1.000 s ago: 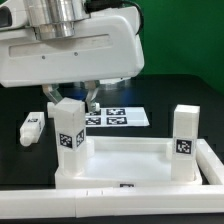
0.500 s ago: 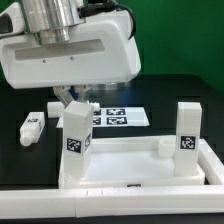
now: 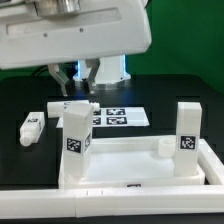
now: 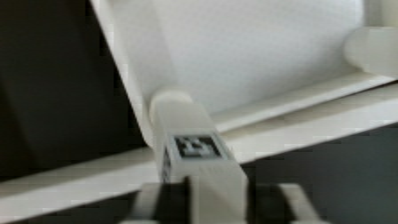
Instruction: Assemble desk
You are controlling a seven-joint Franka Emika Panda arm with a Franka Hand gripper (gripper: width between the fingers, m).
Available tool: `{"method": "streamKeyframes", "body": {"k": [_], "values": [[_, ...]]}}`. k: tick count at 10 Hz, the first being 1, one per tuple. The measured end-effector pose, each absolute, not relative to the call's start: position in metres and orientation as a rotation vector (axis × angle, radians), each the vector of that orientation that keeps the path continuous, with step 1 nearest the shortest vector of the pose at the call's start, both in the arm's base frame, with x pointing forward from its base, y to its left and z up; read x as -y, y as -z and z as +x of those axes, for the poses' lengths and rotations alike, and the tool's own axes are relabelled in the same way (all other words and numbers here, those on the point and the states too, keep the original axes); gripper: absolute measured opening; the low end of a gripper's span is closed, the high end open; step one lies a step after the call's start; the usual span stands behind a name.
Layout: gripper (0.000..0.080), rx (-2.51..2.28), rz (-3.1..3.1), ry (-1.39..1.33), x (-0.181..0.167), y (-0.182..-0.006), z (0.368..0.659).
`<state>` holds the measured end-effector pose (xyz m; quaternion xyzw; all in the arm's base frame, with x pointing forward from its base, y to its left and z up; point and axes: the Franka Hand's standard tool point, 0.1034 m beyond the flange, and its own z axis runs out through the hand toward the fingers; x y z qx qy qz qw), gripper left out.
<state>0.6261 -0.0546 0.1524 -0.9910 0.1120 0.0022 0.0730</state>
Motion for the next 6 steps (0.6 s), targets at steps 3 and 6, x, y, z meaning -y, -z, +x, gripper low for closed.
{"method": "streamKeyframes", "body": {"k": [3,6], "values": [[0.0436,-0.343,-2.975,-0.025,0.056,-0.150,0.625],[0.0632,-0.348,-2.973,-0.084,0.066,-0.147,0.659]]}}
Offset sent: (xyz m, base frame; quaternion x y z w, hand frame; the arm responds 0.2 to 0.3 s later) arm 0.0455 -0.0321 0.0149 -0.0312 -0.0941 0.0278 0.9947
